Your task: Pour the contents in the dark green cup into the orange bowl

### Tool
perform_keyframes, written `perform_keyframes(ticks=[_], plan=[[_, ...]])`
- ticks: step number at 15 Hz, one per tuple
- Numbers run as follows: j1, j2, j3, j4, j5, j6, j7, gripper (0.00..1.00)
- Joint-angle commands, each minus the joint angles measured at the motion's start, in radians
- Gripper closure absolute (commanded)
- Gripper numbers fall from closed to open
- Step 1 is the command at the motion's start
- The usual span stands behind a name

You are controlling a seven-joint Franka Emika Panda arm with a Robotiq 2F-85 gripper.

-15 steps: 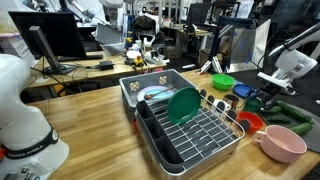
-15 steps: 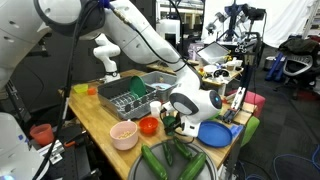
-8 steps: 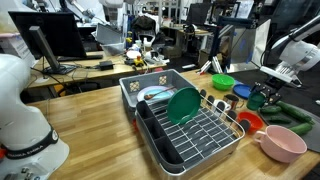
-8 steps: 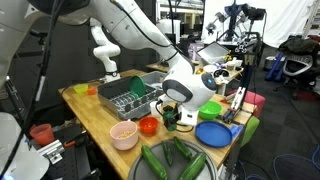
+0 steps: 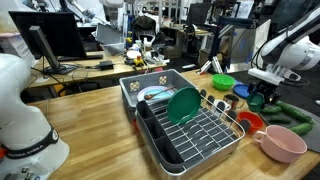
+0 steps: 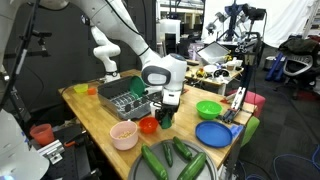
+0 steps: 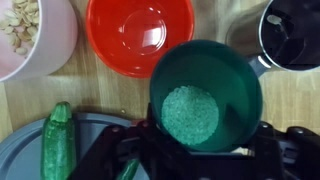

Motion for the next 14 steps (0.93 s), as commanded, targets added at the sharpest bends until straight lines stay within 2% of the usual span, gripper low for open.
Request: perform_keyframes(ticks=[1, 8, 13, 14], plan=[[0.05, -0.072, -0.022, -0.102, -0.151, 0.066, 0.165, 0.55], [0.062, -0.198, -0.022, -0.217, -0.37, 0.102, 0.356, 0.55], [0.078, -0.216, -0.015, -0.216, -0.512, 0.058, 0.507, 0.55], [0.047, -0.202, 0.009, -0.204, -0.488, 0.07, 0.474, 0.55]])
